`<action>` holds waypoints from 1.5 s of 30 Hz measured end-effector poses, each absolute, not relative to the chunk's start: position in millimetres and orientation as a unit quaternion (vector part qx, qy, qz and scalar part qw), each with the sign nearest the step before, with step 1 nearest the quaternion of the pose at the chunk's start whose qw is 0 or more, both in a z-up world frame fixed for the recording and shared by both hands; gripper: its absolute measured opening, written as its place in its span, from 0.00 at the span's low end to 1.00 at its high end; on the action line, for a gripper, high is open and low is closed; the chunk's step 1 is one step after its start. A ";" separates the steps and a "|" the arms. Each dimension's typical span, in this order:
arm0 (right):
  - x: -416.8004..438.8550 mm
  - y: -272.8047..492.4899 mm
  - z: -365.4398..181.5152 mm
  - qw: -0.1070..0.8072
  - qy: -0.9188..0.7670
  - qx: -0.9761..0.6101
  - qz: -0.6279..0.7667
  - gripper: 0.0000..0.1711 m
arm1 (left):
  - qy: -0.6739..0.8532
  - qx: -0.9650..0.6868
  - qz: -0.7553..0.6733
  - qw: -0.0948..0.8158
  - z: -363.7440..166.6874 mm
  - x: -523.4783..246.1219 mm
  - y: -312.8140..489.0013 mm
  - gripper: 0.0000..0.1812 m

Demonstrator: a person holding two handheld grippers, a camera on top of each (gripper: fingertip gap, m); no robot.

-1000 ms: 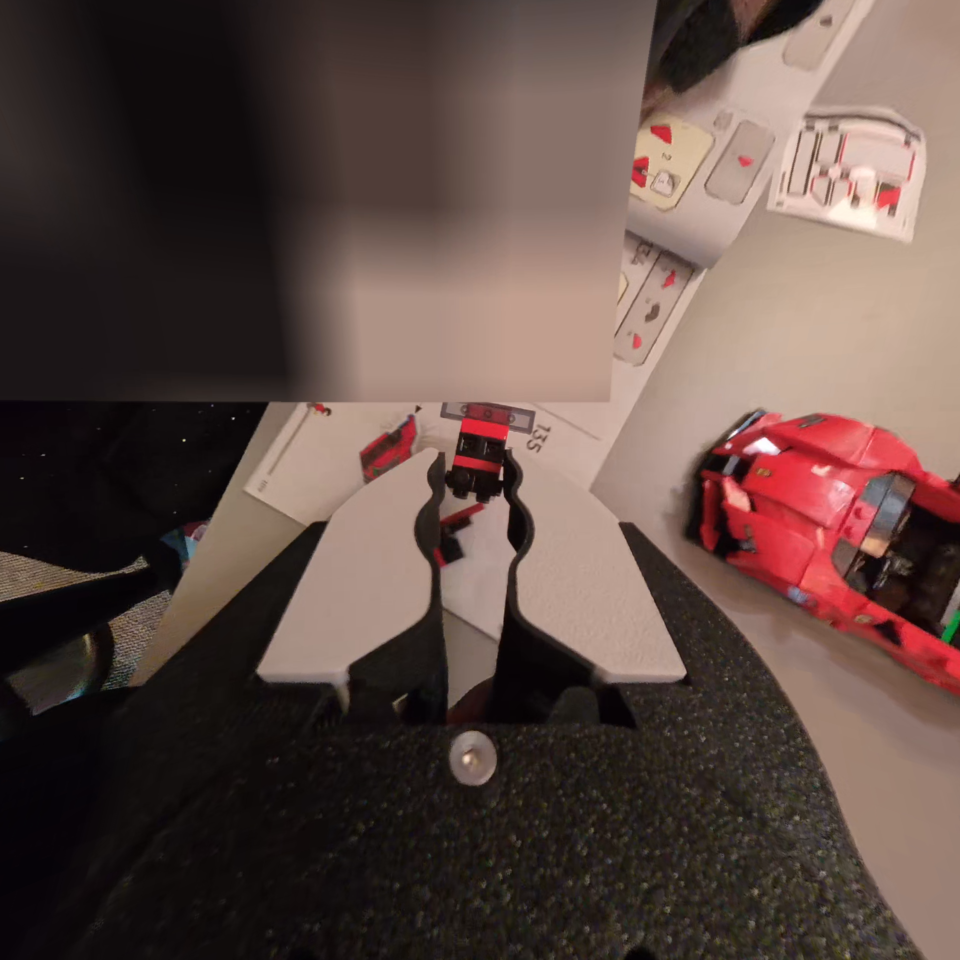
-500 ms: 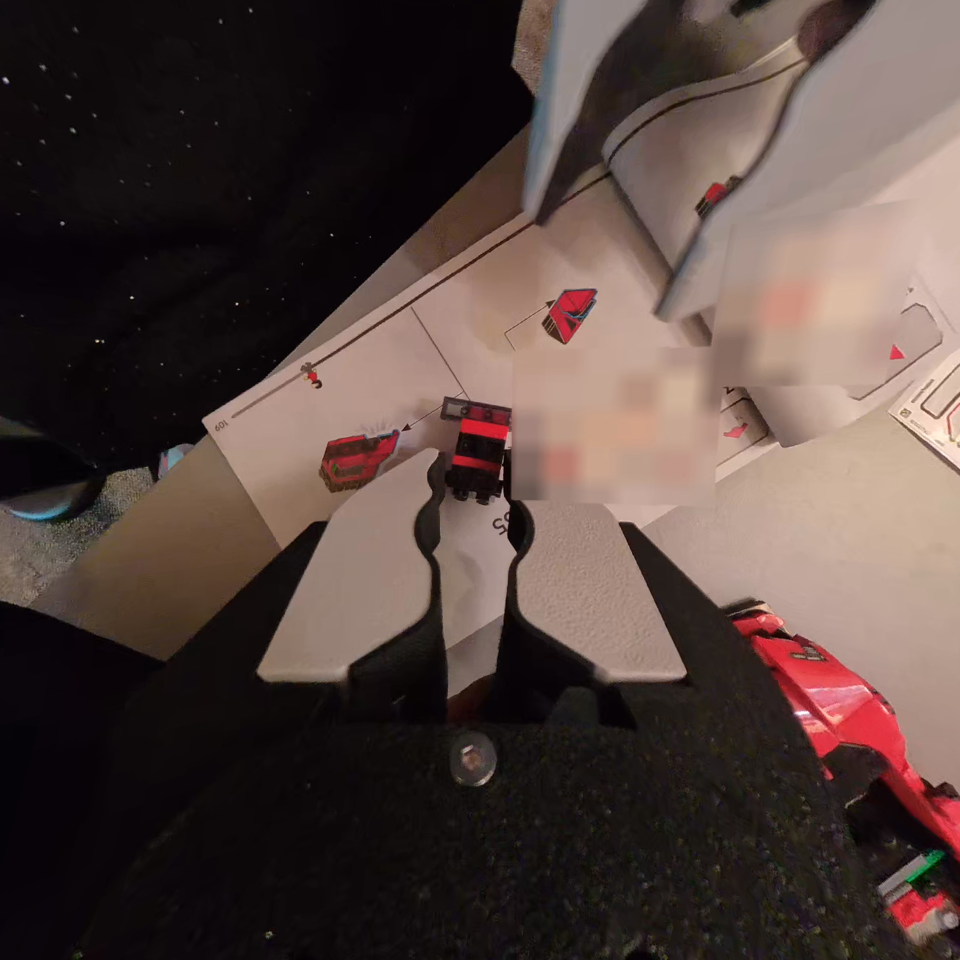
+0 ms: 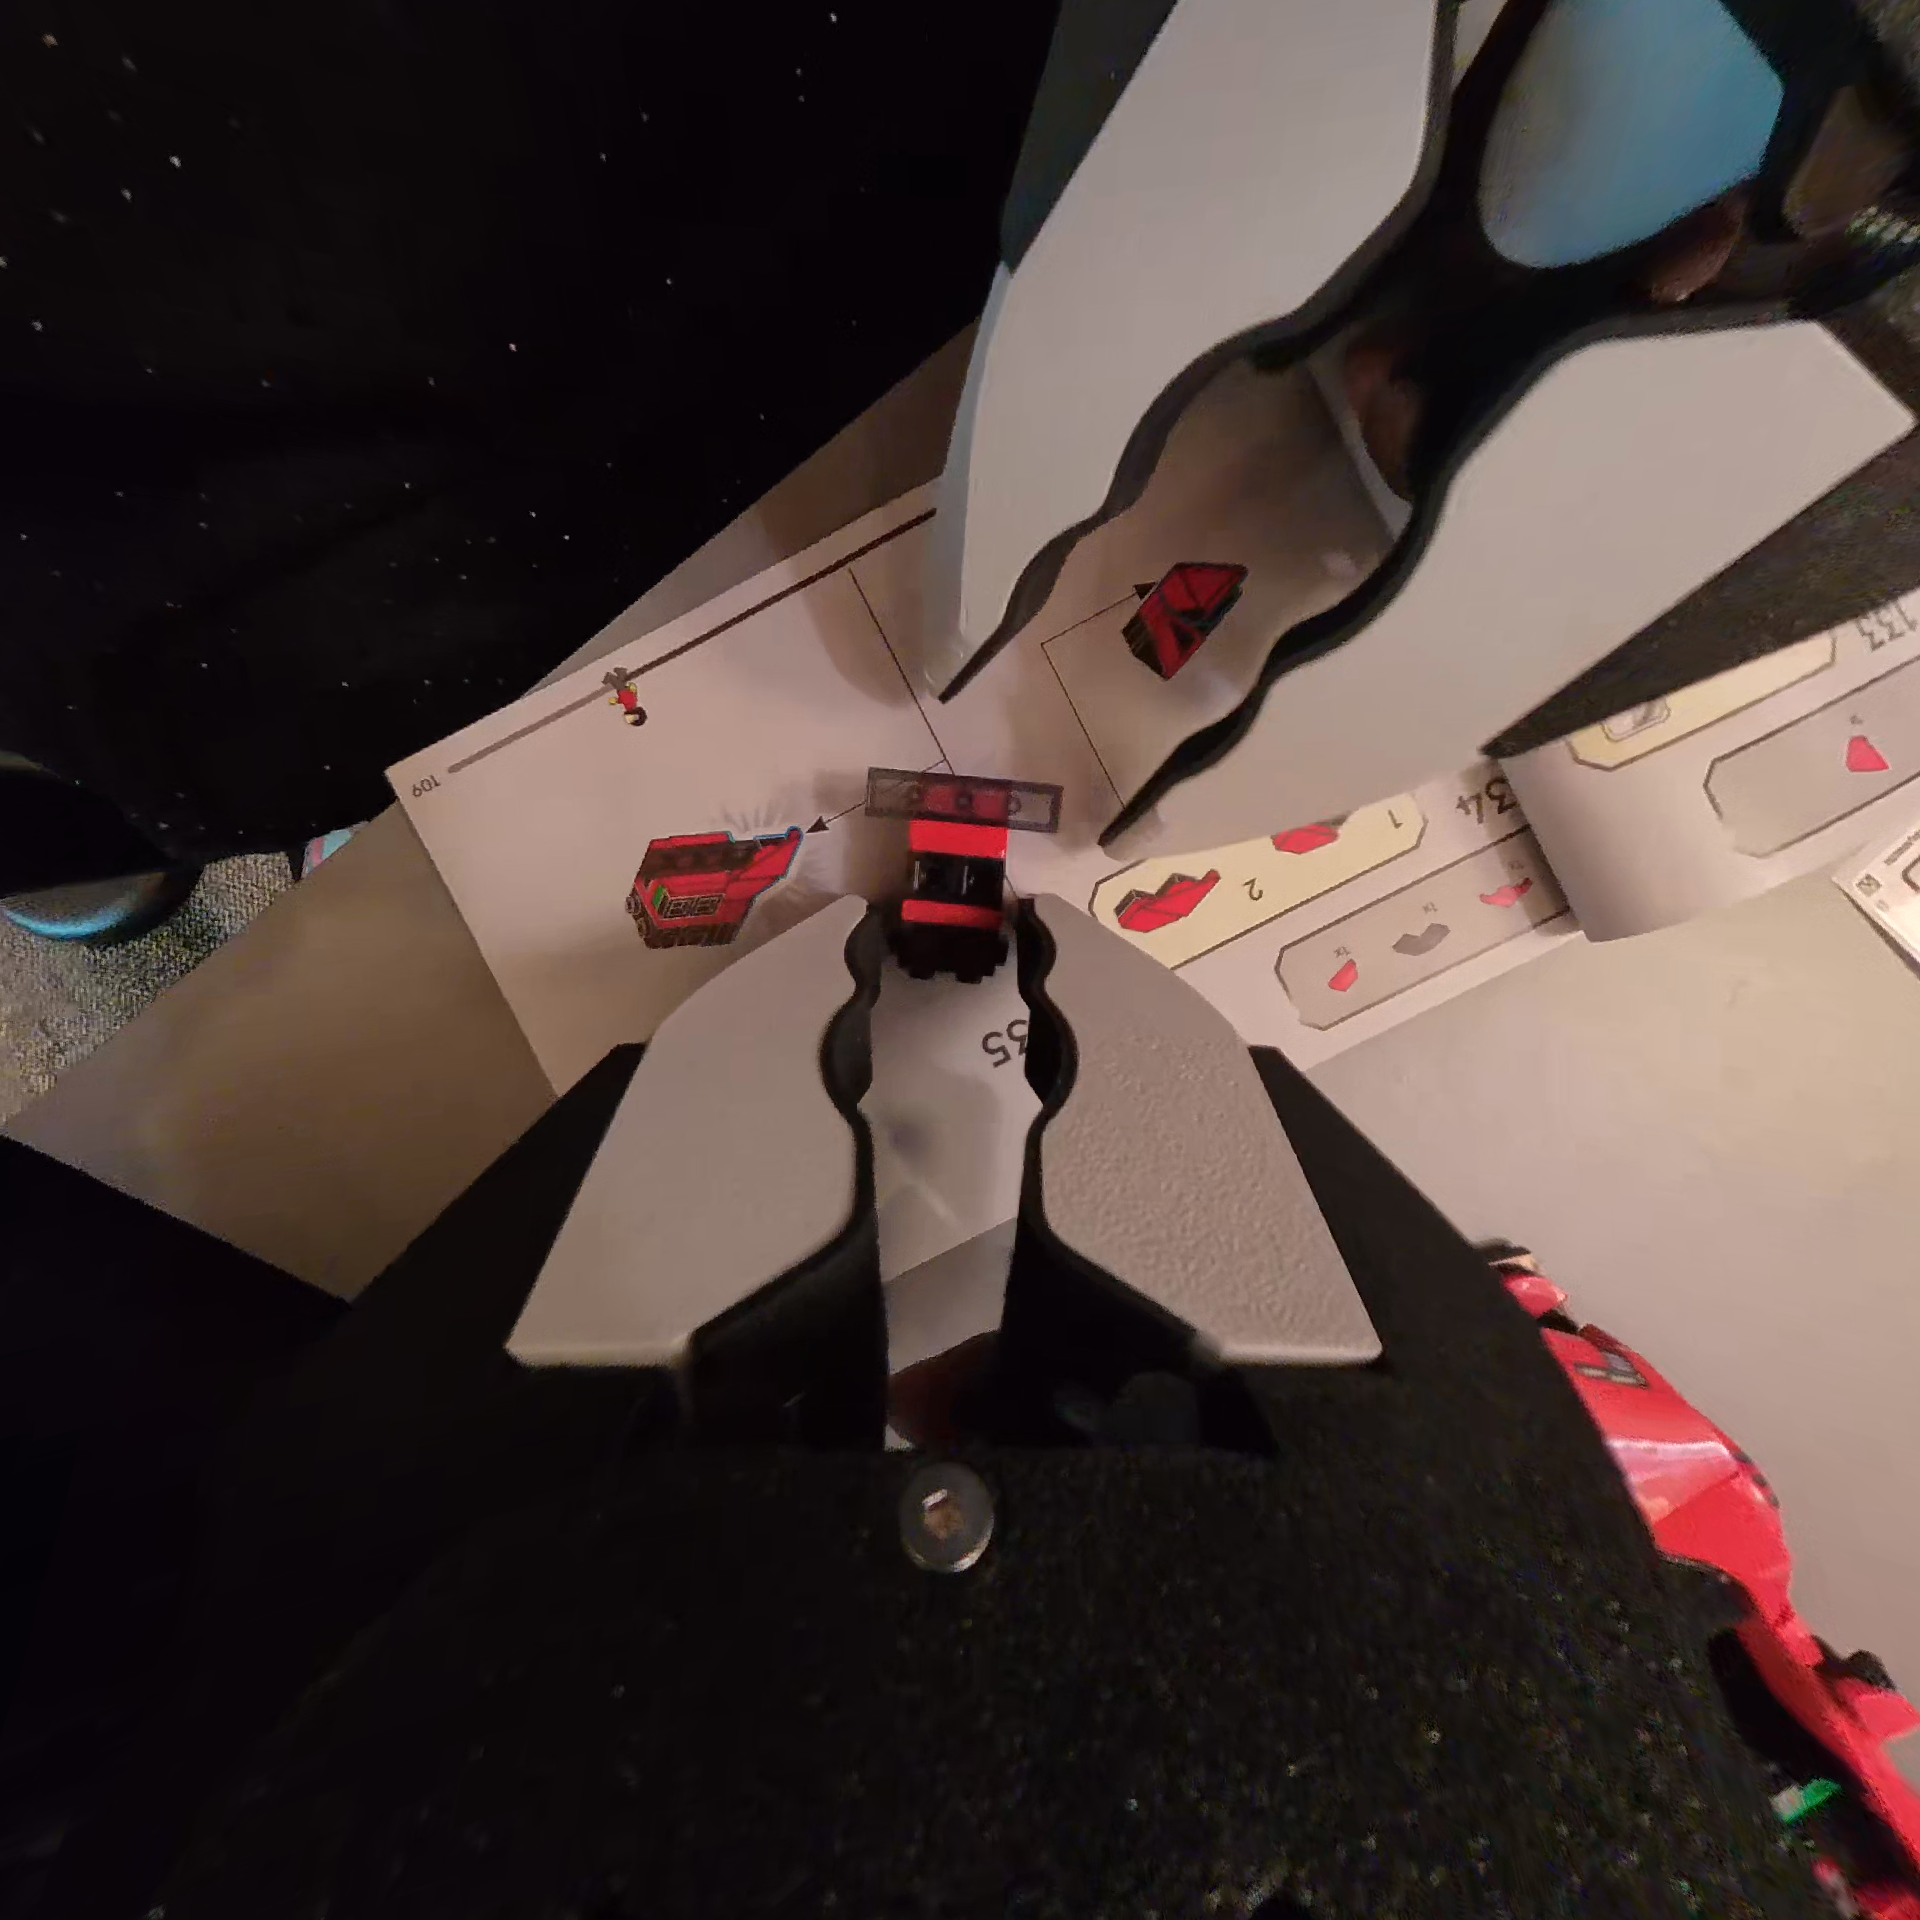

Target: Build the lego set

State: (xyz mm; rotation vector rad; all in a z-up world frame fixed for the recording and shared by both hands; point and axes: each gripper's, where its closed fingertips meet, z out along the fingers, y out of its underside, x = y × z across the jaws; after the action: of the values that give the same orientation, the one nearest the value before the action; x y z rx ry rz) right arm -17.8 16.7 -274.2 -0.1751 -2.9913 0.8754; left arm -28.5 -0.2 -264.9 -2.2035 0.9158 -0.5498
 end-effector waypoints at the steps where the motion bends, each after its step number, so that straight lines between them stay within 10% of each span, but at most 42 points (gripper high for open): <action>1: -17.4 17.3 -274.1 0.012 -0.958 -0.064 0.280 0.16 | 0.357 -0.845 -0.211 0.338 -265.6 -27.5 -0.9 0.18; 26: -7.7 39.2 -246.4 0.129 -0.921 -0.215 0.298 0.11 | 0.387 -0.841 -0.154 0.346 -266.6 -28.9 2.4 0.12; 45: 49.1 52.3 -259.5 0.165 -0.688 -0.629 0.322 0.20 | 0.369 -0.834 -0.154 0.381 -254.0 -37.1 2.9 0.12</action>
State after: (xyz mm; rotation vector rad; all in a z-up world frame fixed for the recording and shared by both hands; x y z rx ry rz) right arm 49.1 52.3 -259.5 -1.7931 -1.9591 0.9172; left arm -37.1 2.9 -254.0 -2.1276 0.9419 -0.3927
